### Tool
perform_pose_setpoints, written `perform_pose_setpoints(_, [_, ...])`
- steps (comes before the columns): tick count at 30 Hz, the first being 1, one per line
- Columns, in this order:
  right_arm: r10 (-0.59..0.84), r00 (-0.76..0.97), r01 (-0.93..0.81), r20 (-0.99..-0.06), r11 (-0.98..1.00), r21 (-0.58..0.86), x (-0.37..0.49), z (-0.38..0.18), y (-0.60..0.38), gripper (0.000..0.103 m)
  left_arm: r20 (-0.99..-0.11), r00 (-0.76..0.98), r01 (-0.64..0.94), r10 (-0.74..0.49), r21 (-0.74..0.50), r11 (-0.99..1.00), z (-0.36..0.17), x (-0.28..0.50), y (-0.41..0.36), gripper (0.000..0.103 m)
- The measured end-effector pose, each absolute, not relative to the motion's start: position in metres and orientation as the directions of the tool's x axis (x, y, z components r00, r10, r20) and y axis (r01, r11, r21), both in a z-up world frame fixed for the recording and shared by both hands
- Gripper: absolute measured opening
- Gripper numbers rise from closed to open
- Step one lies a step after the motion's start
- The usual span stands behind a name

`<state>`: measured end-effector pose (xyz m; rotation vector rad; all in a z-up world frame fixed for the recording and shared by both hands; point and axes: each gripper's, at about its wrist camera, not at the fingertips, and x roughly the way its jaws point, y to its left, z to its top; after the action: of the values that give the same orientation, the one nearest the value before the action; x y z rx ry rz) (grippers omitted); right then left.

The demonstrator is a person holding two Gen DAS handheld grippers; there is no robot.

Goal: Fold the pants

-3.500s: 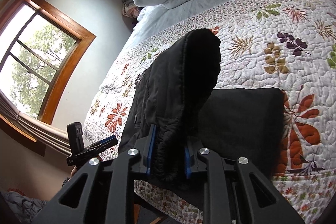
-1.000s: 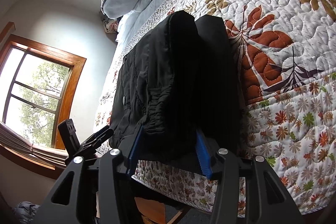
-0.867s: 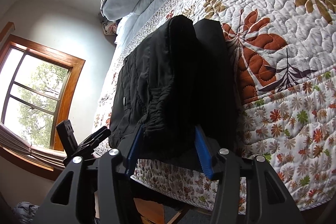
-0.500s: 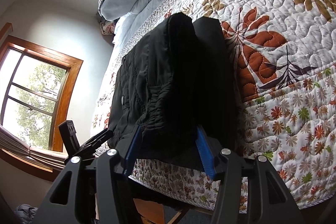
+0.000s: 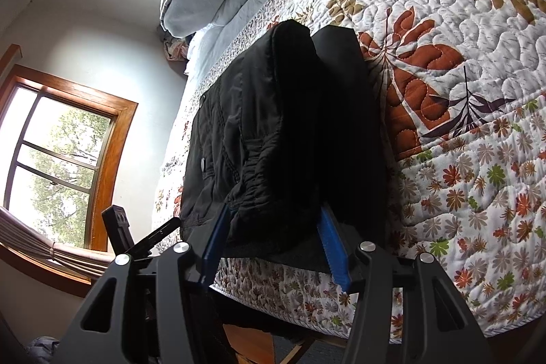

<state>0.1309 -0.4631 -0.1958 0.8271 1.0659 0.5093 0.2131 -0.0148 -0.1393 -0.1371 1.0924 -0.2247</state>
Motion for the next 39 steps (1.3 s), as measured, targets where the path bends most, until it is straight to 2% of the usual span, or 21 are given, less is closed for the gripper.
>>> perform_pose_setpoints(11, [0.711, 0.396, 0.031, -0.582, 0.623, 0.782, 0.132, -0.197, -0.455, 0.055, -0.857, 0.431, 0.131, -0.282, -0.25, 0.959, -0.134, 0.212, -0.013, 0.1])
perform_pose_setpoints(15, [0.713, 0.412, 0.018, -0.567, 0.616, 0.788, 0.13, -0.19, -0.457, 0.059, -0.862, 0.425, 0.136, -0.277, -0.241, 0.961, -0.133, 0.203, -0.007, 0.1])
perform_pose_setpoints(23, [0.699, 0.39, 0.03, -0.6, 0.641, 0.767, 0.132, -0.196, -0.449, 0.06, -0.879, 0.408, 0.148, -0.249, -0.206, 0.967, -0.145, 0.204, -0.009, 0.101])
perform_pose_setpoints(34, [0.716, 0.424, 0.021, -0.554, 0.604, 0.797, 0.124, -0.193, -0.461, 0.061, -0.847, 0.39, 0.168, -0.363, -0.322, 0.932, -0.13, 0.19, -0.005, 0.1])
perform_pose_setpoints(39, [0.716, 0.428, 0.027, -0.552, 0.6, 0.799, 0.116, -0.196, -0.466, 0.062, -0.857, 0.385, 0.151, -0.342, -0.307, 0.94, -0.138, 0.195, -0.014, 0.1])
